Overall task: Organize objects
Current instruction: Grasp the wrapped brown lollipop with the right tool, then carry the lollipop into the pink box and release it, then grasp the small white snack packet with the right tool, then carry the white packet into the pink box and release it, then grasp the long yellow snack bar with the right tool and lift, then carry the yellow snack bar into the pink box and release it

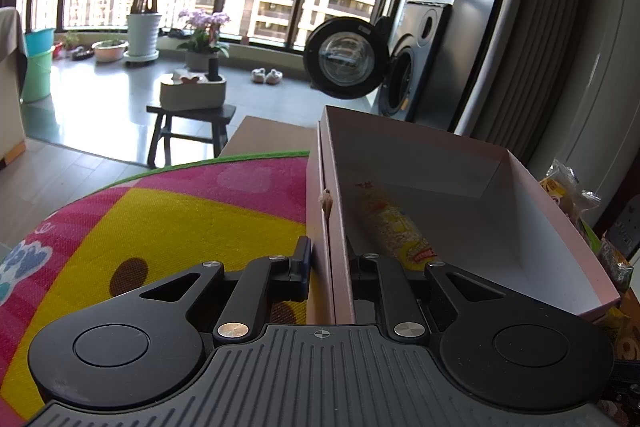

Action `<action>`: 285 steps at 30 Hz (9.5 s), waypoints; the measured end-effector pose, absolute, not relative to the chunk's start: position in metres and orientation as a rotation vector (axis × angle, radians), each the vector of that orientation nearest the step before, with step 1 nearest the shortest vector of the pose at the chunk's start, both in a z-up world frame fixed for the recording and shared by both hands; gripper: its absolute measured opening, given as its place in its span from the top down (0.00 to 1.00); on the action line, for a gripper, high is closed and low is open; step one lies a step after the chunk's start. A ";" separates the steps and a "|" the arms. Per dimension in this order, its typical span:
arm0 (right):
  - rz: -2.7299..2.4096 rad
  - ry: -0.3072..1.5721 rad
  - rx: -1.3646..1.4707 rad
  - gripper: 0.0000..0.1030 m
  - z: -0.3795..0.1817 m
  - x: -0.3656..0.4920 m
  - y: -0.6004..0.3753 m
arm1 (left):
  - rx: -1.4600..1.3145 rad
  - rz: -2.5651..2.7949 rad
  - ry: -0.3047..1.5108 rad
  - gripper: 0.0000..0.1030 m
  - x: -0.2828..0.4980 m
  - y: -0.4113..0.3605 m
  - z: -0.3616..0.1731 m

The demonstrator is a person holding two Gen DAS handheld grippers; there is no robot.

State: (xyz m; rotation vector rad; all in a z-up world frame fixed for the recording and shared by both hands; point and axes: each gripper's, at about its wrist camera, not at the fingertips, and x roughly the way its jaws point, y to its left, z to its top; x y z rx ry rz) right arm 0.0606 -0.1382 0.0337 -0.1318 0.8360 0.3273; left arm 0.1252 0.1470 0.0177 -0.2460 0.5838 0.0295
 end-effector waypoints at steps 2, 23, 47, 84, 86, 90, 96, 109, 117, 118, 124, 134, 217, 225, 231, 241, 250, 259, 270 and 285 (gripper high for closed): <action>0.306 0.809 -0.170 0.69 0.032 0.059 -0.133 | -0.244 0.027 0.580 0.85 0.124 0.146 0.019; 0.399 0.749 -0.141 0.58 0.087 0.049 -0.146 | -0.248 0.026 0.579 0.84 0.128 0.149 0.018; 0.358 0.567 -0.094 0.33 0.176 0.146 -0.052 | -0.259 0.021 0.582 0.83 0.131 0.148 0.011; -0.006 0.783 0.148 0.58 0.052 0.163 -0.248 | -0.254 0.024 0.577 0.84 0.129 0.147 0.010; 0.002 0.786 0.158 0.58 0.049 0.166 -0.255 | -0.254 0.024 0.577 0.84 0.129 0.147 0.010; -0.030 0.782 0.089 0.50 0.041 0.171 -0.253 | -0.254 0.024 0.577 0.84 0.130 0.147 0.009; 0.004 0.764 -0.062 0.29 0.030 0.186 -0.243 | -0.254 0.023 0.577 0.84 0.129 0.147 0.009; 0.071 0.803 -0.076 0.34 0.022 0.186 -0.235 | -0.253 0.023 0.577 0.84 0.129 0.147 0.008; 0.070 0.809 -0.113 0.35 0.048 0.116 -0.227 | -0.249 0.025 0.577 0.84 0.129 0.146 0.009; 0.078 0.820 -0.114 0.35 0.051 0.105 -0.225 | -0.249 0.025 0.577 0.84 0.129 0.145 0.009; 0.199 0.886 -0.131 0.35 0.066 0.039 -0.192 | -0.251 0.024 0.577 0.84 0.128 0.145 0.009; 0.447 0.697 -0.080 0.35 0.171 0.023 -0.114 | -0.253 0.023 0.576 0.84 0.128 0.146 0.009; 0.346 0.724 -0.147 0.75 0.018 0.111 -0.173 | -0.211 0.029 0.554 0.84 0.127 0.144 0.009; 0.325 0.785 -0.164 0.80 0.024 0.043 -0.162 | -0.214 0.028 0.554 0.84 0.127 0.143 0.008; 0.377 0.825 -0.159 0.78 0.029 0.001 -0.141 | -0.214 0.028 0.554 0.84 0.126 0.143 0.008; 0.475 0.816 -0.135 0.50 0.043 -0.014 -0.125 | -0.216 0.027 0.555 0.84 0.126 0.141 0.008; 0.374 0.829 -0.154 0.49 0.032 0.027 -0.117 | -0.216 0.026 0.555 0.84 0.126 0.142 0.008; 0.451 0.892 -0.269 0.79 0.047 0.001 -0.089 | -0.221 0.025 0.555 0.84 0.126 0.141 0.007; 0.421 0.590 -0.371 0.79 0.167 0.024 -0.030 | -0.227 0.022 0.555 0.83 0.126 0.140 0.008; 0.365 0.678 -0.378 0.79 0.124 0.126 0.036 | -0.228 0.021 0.556 0.83 0.126 0.141 0.008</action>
